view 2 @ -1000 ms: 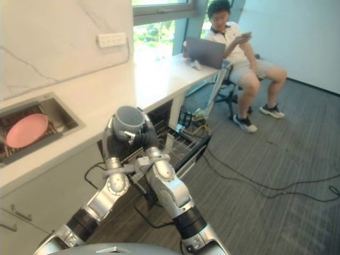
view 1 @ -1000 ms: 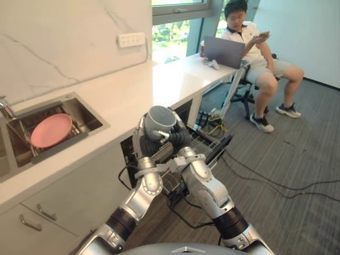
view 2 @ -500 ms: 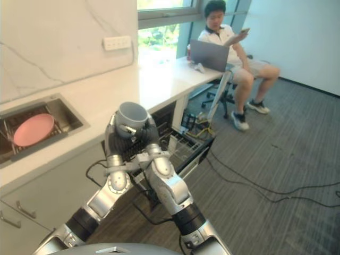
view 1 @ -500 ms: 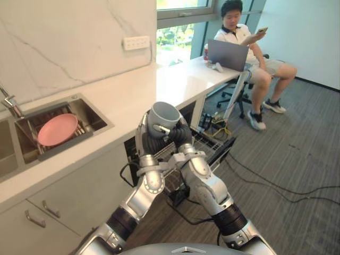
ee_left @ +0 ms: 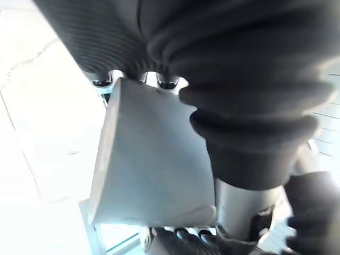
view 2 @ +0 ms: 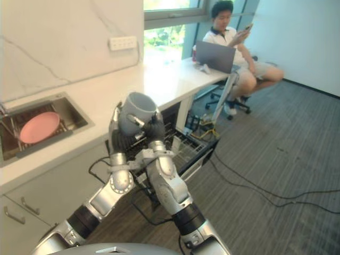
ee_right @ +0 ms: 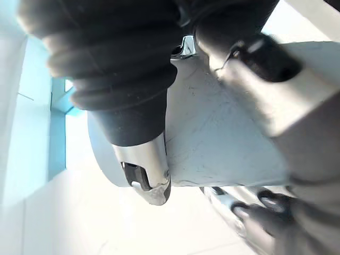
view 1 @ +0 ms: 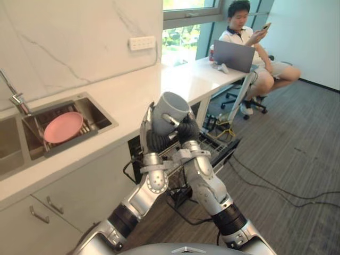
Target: Walk over to the sink, pick up the cup, carry it to the dishwasher, place the cup inside the dishwasher, then close the dishwasher door
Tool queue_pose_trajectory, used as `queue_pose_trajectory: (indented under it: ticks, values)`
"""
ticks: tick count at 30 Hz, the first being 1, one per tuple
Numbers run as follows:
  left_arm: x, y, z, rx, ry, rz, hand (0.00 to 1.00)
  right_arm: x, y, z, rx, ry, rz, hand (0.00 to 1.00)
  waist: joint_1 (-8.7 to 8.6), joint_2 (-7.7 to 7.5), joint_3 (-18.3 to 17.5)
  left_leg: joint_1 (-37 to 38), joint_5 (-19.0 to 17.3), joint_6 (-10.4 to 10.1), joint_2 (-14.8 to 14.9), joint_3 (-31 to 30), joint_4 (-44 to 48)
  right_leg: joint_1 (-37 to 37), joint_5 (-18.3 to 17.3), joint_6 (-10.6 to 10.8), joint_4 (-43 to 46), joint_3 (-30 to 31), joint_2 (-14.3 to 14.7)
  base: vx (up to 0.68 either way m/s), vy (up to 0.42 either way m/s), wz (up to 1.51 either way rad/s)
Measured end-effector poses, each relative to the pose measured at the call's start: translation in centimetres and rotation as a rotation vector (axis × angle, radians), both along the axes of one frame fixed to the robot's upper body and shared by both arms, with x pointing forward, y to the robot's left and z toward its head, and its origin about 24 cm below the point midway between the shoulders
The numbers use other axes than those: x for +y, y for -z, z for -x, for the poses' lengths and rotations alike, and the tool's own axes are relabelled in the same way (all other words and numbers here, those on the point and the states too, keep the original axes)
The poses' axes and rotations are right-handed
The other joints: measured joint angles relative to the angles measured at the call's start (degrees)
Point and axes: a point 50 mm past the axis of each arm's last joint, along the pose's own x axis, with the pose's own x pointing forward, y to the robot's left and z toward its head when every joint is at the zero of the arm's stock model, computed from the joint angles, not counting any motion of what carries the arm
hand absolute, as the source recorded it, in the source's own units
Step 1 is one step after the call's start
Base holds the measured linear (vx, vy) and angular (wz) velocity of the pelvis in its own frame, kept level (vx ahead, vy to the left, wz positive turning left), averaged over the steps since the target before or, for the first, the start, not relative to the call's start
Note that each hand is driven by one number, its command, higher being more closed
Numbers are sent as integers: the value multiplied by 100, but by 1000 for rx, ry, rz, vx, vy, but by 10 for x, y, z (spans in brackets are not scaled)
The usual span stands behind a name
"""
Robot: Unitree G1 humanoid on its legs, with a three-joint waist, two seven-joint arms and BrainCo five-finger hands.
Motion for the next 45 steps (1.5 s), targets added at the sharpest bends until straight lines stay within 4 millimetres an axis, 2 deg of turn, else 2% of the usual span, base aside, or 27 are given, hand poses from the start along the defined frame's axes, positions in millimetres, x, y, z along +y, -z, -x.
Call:
queue_pose_trajectory:
  ticks: [9,12,14,17,19,21,23,24,25,27,28,30,32,34,36,38,40,43,45]
  values:
    - [3,-4,3,-69,-50,53,0,0,-15,0,-122,39,-102,100,2,35,-11,0,-13,-20,2,-2,-1,1,2,-3,-4,2,4,0,0,0]
    - [7,-5,3,-89,-90,45,0,-8,-21,0,-164,68,-147,100,10,36,-10,1,-13,-20,2,-2,-1,3,3,-3,-6,2,5,0,0,0]
    - [18,-4,0,-97,-166,60,0,-18,-27,-1,-198,120,-187,100,-4,38,-8,11,-12,-18,2,-1,-1,12,3,-3,-6,5,7,0,0,0]
    - [42,-4,-7,-98,-316,88,0,-44,-32,-4,-240,251,-264,100,-10,42,-5,19,-13,-19,2,5,-2,18,2,-2,-3,13,7,0,0,0]
    - [59,1,-8,-74,-419,97,0,-65,-34,2,-270,349,-310,100,-7,48,-1,33,-19,-25,2,5,-2,34,1,-1,-3,13,7,0,0,0]
    - [66,7,-7,-24,-441,117,0,-78,-35,8,-292,417,-311,100,-10,58,8,42,-23,-27,2,5,-2,44,-1,1,-6,13,7,0,0,0]
    - [70,18,-5,63,-387,143,0,-98,-34,16,-311,527,-299,100,-5,68,19,43,-28,-30,2,6,-2,47,-24,33,-9,13,7,0,0,0]
    - [69,23,-2,115,-326,173,0,-107,-34,19,-321,573,-305,100,-7,70,24,43,-32,-31,1,6,-2,47,-29,39,-9,14,5,0,0,0]
    - [63,32,2,222,-174,245,0,-123,-32,23,-332,645,-304,100,-16,66,37,42,-40,-35,-1,6,-3,49,-35,46,-9,13,2,0,0,0]
    - [50,43,9,342,18,318,0,-139,-30,28,-345,713,-269,100,-4,65,59,41,-49,-35,-7,2,-3,54,-41,54,-8,13,-5,0,0,0]
    - [31,58,22,489,247,414,0,-154,-31,33,-369,781,-187,100,-12,82,84,32,-57,-29,-20,-5,-3,53,-50,66,-6,12,-20,0,0,0]
    - [10,72,42,632,490,459,0,-166,-32,37,-384,828,-117,100,-30,93,111,24,-68,-28,-32,-12,-3,50,-64,86,-4,11,-33,0,0,2]
    - [-16,91,77,845,831,513,0,-184,-27,38,-363,871,-16,100,-76,84,146,-25,-73,-30,-36,-58,-4,27,-88,111,8,-27,-38,2,-1,9]
    - [-17,99,90,904,958,492,0,-198,-19,36,-317,889,57,100,-120,116,159,-119,-54,-31,-38,-184,-4,-14,-116,117,51,-120,-37,13,-12,29]
    - [-7,108,93,921,984,366,0,-214,-4,34,-229,890,161,100,-130,131,158,-215,-16,-21,-24,-382,-5,16,-148,132,80,-268,-44,23,-23,51]
    - [13,122,92,959,919,197,0,-225,12,30,-123,842,227,100,-134,144,164,-294,31,-1,-27,-589,-5,72,-188,133,91,-470,-42,20,-19,52]
    - [46,143,94,1036,790,1,0,-234,36,25,12,778,236,100,-130,140,195,-399,82,-8,-60,-879,-7,130,-272,123,146,-748,-26,10,-18,61]
    - [84,164,104,1114,615,-213,0,-230,65,20,154,660,263,100,-49,133,312,-486,120,-15,-89,-1186,-6,217,-381,120,193,-1024,-21,7,-24,55]
    - [95,170,110,1130,568,-331,0,-223,80,18,215,589,289,100,25,152,411,-541,147,-14,-121,-1369,-6,269,-414,97,212,-1149,-17,24,-23,51]
